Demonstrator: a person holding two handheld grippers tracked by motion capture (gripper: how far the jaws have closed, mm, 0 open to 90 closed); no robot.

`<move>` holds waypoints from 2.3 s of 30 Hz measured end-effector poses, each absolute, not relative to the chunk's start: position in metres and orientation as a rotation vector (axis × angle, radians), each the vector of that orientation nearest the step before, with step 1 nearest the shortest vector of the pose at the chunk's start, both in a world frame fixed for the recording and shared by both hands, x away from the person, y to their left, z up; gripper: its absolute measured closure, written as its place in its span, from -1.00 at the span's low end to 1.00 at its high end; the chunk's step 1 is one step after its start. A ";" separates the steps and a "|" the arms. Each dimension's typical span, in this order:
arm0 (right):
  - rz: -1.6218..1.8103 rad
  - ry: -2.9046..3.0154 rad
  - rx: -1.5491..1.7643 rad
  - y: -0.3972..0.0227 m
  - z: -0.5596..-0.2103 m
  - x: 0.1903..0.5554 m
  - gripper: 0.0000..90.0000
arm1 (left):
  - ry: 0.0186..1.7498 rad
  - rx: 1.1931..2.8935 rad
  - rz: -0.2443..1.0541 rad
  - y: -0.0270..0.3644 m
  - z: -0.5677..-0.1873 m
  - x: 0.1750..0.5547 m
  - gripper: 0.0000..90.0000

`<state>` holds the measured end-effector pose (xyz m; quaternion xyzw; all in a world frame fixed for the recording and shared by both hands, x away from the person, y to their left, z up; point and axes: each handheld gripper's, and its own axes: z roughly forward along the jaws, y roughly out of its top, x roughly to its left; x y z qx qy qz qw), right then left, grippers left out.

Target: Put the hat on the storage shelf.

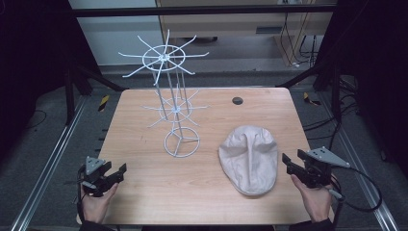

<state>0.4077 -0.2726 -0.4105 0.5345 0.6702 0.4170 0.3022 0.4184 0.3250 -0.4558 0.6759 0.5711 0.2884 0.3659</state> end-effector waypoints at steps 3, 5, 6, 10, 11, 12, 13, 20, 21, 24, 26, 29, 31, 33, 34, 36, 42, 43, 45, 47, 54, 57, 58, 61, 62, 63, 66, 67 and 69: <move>1.116 1.808 1.391 -0.263 -0.406 0.407 -0.08 | 1.470 1.740 0.743 0.326 -0.456 0.419 -0.14; 1.118 1.822 1.383 -0.258 -0.404 0.407 -0.08 | 1.471 1.742 0.743 0.325 -0.457 0.419 -0.14; 1.118 1.822 1.383 -0.258 -0.404 0.407 -0.08 | 1.471 1.742 0.743 0.325 -0.457 0.419 -0.14; 1.116 1.850 1.362 -0.248 -0.402 0.408 -0.06 | 1.469 1.745 0.750 0.325 -0.457 0.420 -0.14; 1.111 1.859 1.359 -0.246 -0.402 0.408 -0.06 | 1.469 1.747 0.752 0.325 -0.457 0.420 -0.14; 1.106 1.868 1.356 -0.243 -0.402 0.408 -0.05 | 1.469 1.747 0.753 0.325 -0.457 0.420 -0.14; 1.103 1.872 1.351 -0.241 -0.402 0.409 -0.05 | 1.470 1.748 0.754 0.325 -0.457 0.420 -0.14; 1.082 1.910 1.357 -0.225 -0.402 0.413 -0.05 | 1.470 1.759 0.760 0.324 -0.458 0.421 -0.14; 1.079 1.918 1.357 -0.223 -0.402 0.414 -0.04 | 1.471 1.761 0.760 0.324 -0.459 0.421 -0.14; 1.074 1.928 1.362 -0.215 -0.401 0.418 -0.02 | 1.473 1.764 0.760 0.325 -0.459 0.422 -0.14; 1.077 1.929 1.357 -0.213 -0.400 0.418 -0.01 | 1.475 1.760 0.764 0.325 -0.459 0.422 -0.14; 1.080 1.936 1.352 -0.204 -0.397 0.420 0.00 | 1.476 1.759 0.767 0.326 -0.459 0.422 -0.14; 1.082 1.945 1.348 -0.199 -0.396 0.421 0.01 | 1.479 1.757 0.765 0.327 -0.459 0.423 -0.14; 1.084 1.953 1.354 -0.194 -0.396 0.421 0.02 | 1.480 1.759 0.767 0.327 -0.459 0.423 -0.14; 1.076 1.955 1.347 -0.192 -0.397 0.422 0.03 | 1.481 1.760 0.767 0.327 -0.459 0.423 -0.14; 1.079 1.961 1.343 -0.188 -0.397 0.424 0.04 | 1.482 1.760 0.767 0.327 -0.459 0.423 -0.14; 1.056 1.971 1.357 -0.176 -0.398 0.432 0.09 | 1.484 1.756 0.767 0.327 -0.459 0.424 -0.14; 1.051 1.970 1.360 -0.175 -0.399 0.433 0.09 | 1.484 1.757 0.766 0.327 -0.459 0.424 -0.14; 1.041 1.971 1.365 -0.172 -0.401 0.436 0.10 | 1.484 1.758 0.766 0.327 -0.459 0.424 -0.14; 1.023 1.978 1.376 -0.169 -0.403 0.439 0.12 | 1.484 1.759 0.767 0.327 -0.459 0.424 -0.14; 0.983 1.976 1.408 -0.166 -0.414 0.450 0.17 | 1.485 1.763 0.767 0.327 -0.459 0.425 -0.14; 0.961 1.974 1.421 -0.164 -0.419 0.453 0.19 | 1.484 1.765 0.768 0.326 -0.459 0.425 -0.14; 0.956 1.974 1.424 -0.163 -0.419 0.454 0.19 | 1.483 1.765 0.768 0.326 -0.459 0.425 -0.14; 0.939 1.980 1.435 -0.161 -0.423 0.457 0.20 | 1.481 1.767 0.770 0.326 -0.459 0.424 -0.14; 0.939 1.980 1.435 -0.161 -0.423 0.457 0.20 | 1.481 1.767 0.770 0.326 -0.459 0.424 -0.14; 0.934 1.981 1.438 -0.161 -0.424 0.458 0.20 | 1.479 1.769 0.768 0.326 -0.459 0.425 -0.14; 0.910 1.986 1.461 -0.161 -0.429 0.462 0.23 | 1.481 1.771 0.769 0.326 -0.460 0.425 -0.13; 0.901 1.990 1.466 -0.161 -0.432 0.463 0.25 | 1.481 1.770 0.770 0.326 -0.460 0.424 -0.13; 0.898 1.991 1.470 -0.162 -0.433 0.463 0.27 | 1.482 1.771 0.772 0.327 -0.460 0.424 -0.13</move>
